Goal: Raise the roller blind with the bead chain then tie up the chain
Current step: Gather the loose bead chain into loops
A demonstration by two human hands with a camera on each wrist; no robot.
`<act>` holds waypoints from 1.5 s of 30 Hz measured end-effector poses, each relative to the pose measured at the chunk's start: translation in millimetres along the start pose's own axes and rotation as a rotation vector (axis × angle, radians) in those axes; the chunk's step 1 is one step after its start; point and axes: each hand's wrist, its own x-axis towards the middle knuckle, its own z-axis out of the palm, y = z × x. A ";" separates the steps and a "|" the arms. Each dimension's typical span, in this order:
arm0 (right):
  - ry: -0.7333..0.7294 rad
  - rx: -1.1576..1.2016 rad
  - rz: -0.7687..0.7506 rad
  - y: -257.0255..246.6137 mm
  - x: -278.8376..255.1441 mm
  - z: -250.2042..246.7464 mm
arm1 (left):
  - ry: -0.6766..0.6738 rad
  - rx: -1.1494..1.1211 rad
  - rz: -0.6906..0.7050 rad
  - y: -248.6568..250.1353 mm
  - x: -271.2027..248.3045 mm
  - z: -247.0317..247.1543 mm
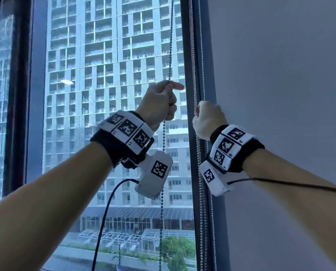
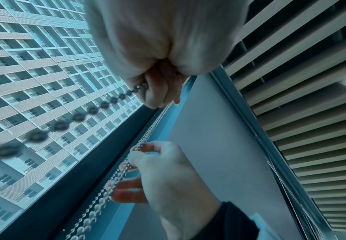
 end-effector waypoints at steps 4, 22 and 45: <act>-0.014 0.006 0.024 9.8 -5.1 2.6 | -0.004 0.014 0.011 0.7 -4.0 -7.6; -0.127 0.727 -0.154 3.1 -32.7 -3.3 | 0.038 0.120 0.066 -14.9 3.6 -23.0; -0.912 0.817 -0.209 21.1 -86.8 18.0 | -0.511 1.134 0.643 -43.7 -43.2 -16.6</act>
